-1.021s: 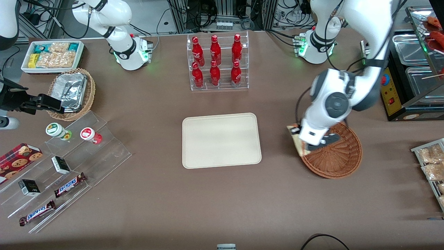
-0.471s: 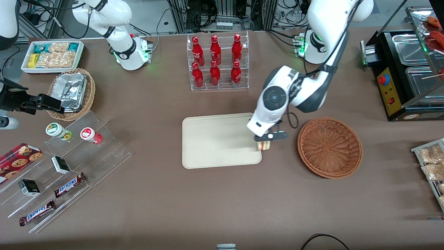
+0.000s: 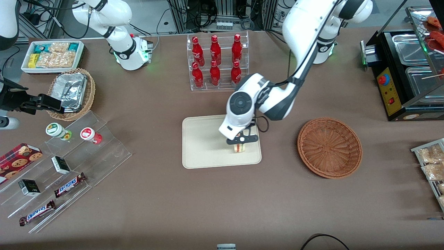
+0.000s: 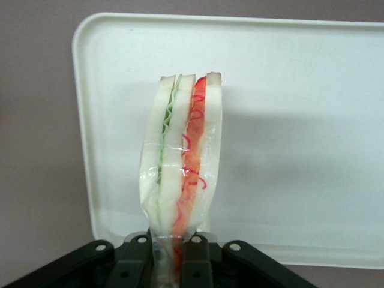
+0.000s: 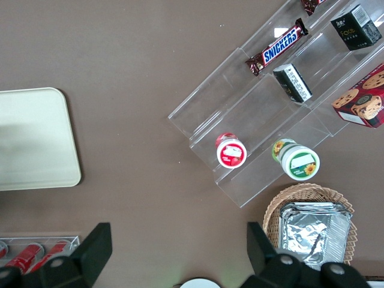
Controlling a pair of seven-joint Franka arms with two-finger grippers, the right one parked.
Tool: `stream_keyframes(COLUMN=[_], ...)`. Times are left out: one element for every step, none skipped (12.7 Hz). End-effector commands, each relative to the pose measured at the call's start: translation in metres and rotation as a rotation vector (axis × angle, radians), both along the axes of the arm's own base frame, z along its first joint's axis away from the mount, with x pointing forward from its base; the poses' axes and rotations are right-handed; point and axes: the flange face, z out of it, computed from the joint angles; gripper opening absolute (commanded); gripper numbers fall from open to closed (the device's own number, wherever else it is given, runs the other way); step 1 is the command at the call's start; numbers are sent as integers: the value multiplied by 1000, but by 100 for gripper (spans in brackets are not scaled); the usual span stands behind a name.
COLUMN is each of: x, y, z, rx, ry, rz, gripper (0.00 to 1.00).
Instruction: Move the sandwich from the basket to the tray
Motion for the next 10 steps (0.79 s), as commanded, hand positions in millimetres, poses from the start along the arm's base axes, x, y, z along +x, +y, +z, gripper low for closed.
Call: stream_keyframes(x=[10,12,8,10,12,9,8,8,8,9], y=[-29,-35,-48,-54,-58,-64,-66,-65,-66,-65], z=[-10,-15,-18,-17,-18,-20,-20,-21,-21,-21], rx=[-9,-12,-17,-19,-16,-13,-13,-9,-7,-5], ry=[12,30,48,53,58,59,55,53,49,45], rz=[43,46,33,36,53,49,45,47,43,45], gripper=[0,0,0,0,0,0,0,0,0,0])
